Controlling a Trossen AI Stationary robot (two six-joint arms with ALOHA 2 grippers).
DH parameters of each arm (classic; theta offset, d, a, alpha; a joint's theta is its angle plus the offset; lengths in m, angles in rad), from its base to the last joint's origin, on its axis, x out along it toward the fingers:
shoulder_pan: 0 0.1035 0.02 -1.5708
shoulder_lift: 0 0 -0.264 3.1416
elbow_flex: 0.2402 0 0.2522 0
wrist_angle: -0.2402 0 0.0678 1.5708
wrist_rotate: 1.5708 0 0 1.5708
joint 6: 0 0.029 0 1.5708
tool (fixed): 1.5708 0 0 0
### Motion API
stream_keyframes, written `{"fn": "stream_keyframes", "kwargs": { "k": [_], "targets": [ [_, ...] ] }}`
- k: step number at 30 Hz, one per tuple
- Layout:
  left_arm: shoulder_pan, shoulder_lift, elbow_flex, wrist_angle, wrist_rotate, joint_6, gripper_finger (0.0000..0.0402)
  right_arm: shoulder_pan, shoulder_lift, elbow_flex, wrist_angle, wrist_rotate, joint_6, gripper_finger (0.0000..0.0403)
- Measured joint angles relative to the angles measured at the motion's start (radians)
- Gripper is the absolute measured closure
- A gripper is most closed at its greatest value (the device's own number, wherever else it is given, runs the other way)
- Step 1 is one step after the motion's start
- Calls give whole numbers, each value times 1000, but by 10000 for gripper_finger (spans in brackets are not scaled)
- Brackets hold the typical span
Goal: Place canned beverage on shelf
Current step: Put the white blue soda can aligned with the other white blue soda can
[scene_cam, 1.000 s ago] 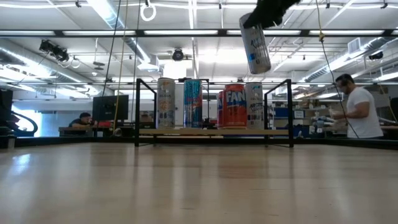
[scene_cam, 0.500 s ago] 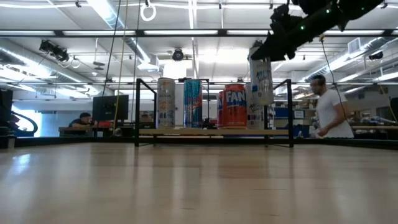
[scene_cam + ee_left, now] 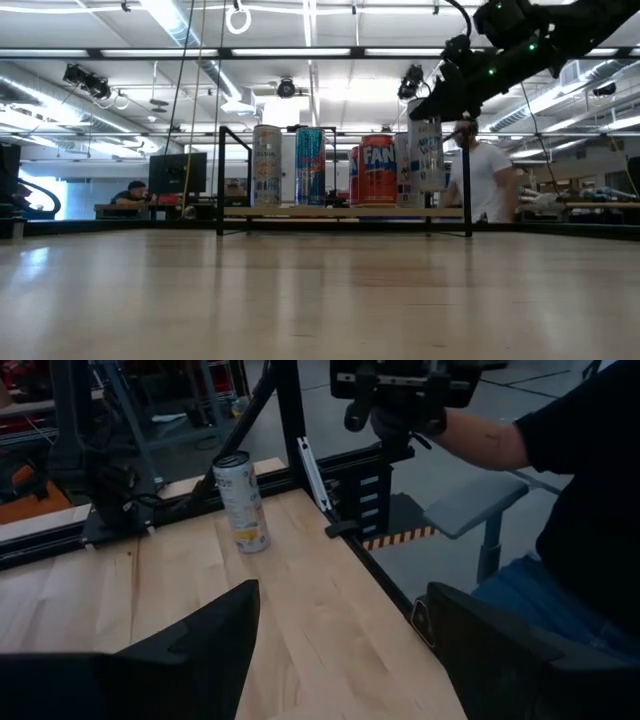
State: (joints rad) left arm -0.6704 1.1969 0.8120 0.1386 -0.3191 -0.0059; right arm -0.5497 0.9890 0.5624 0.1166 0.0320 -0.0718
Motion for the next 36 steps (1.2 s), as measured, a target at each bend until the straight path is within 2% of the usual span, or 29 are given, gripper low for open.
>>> {"fn": "stream_keyframes", "kwargs": {
  "k": [9,16,25,36],
  "targets": [
    [15,0,0,3,-3,35,115,-52,35,-47,42,-3,-9,132],
    [56,0,0,3,-3,53,115,-57,90,-46,133,-40,-15,132],
    [108,0,0,-25,-2,55,115,-63,117,-44,151,-50,-17,131],
    [118,0,0,-35,-2,64,115,-63,124,-44,144,-49,6,100]
  ]
}}
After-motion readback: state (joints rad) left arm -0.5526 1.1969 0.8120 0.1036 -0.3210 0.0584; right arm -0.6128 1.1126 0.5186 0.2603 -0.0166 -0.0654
